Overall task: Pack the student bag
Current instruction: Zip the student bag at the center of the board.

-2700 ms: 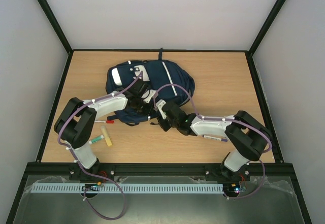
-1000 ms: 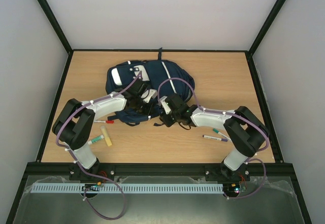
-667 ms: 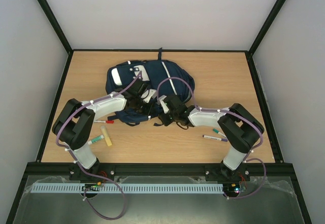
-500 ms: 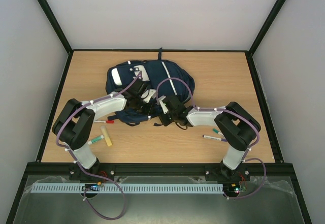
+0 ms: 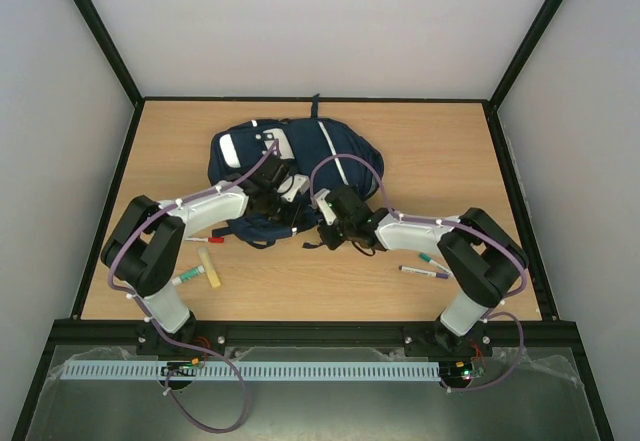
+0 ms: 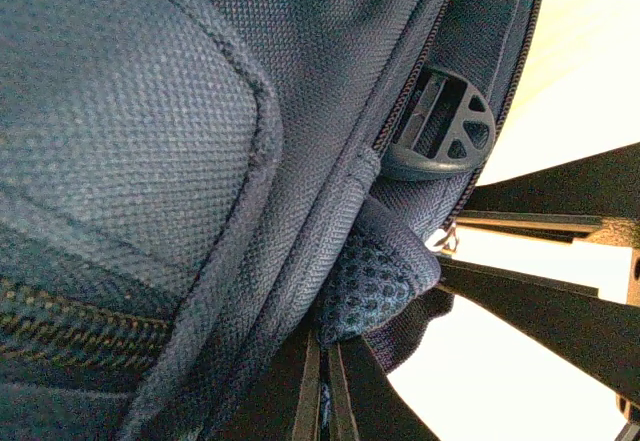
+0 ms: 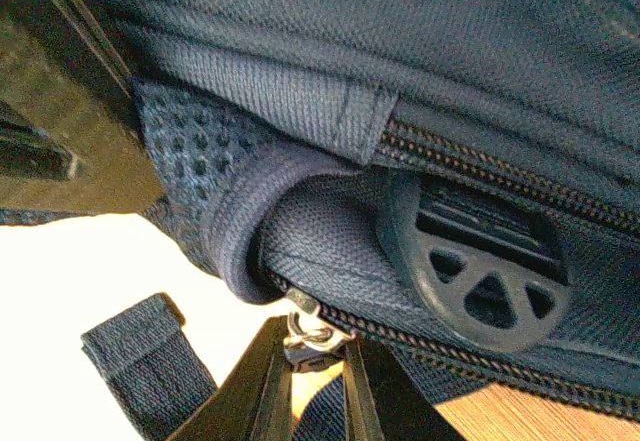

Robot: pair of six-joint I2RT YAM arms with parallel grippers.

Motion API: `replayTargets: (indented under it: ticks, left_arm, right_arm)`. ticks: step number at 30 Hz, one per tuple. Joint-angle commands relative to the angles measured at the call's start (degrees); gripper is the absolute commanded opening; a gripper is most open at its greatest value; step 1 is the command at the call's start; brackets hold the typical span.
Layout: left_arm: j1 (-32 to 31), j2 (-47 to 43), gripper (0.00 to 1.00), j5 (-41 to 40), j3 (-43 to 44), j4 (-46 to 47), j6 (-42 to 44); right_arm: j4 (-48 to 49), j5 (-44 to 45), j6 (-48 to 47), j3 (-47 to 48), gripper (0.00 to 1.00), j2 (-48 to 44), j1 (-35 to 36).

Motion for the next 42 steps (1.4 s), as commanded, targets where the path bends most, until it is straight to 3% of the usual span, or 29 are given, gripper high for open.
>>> replayTargets:
  ticks: [1,17,21,26,29,30,35,42]
  left_arm:
    - [0.25,-2.02,0.02,-1.47,-0.29,0.49,0.24]
    - [0.02,-6.9,0.02,-4.89,-5.18,0.22,-1.73]
    - [0.02,-10.06,0.02,-11.69,-6.96,-1.02,-3.83]
    - [0.4,-21.82,0.02,-25.17,-9.6,0.07,-5.8]
    - [0.8,-22.64,0.02,-24.78,-7.67,-1.41,-2.96]
    - [0.37,-23.29,0.04,-23.03,-7.57,-0.95,-1.94]
    - [-9.26,-31.22,0.38,-23.23,-12.34,6.82,2.35]
    - [-19.07,-30.15,0.44,-29.45,-16.62,13.72,3.9]
  right_arm:
    - [-7.82,0.02,-3.81,0.09,0.01,-1.1,-1.27]
    - [-14.28,-3.01,-14.32,0.42,0.01,-0.72,-12.51]
    - [-16.56,-5.66,-17.77,0.07,0.01,-1.29,-12.82]
    - [-18.09,-14.18,-22.21,-3.77,0.01,-6.1,-12.42]
    - [-21.17,-18.01,-22.88,-3.14,0.01,-7.5,-10.7]
    - [-22.68,-19.19,-23.03,-2.42,0.01,-7.6,-9.66]
    - [-26.46,-20.52,-22.71,-0.87,0.01,-7.32,-6.06]
    - [-26.19,-18.28,-24.11,-3.35,0.01,-8.75,-9.05]
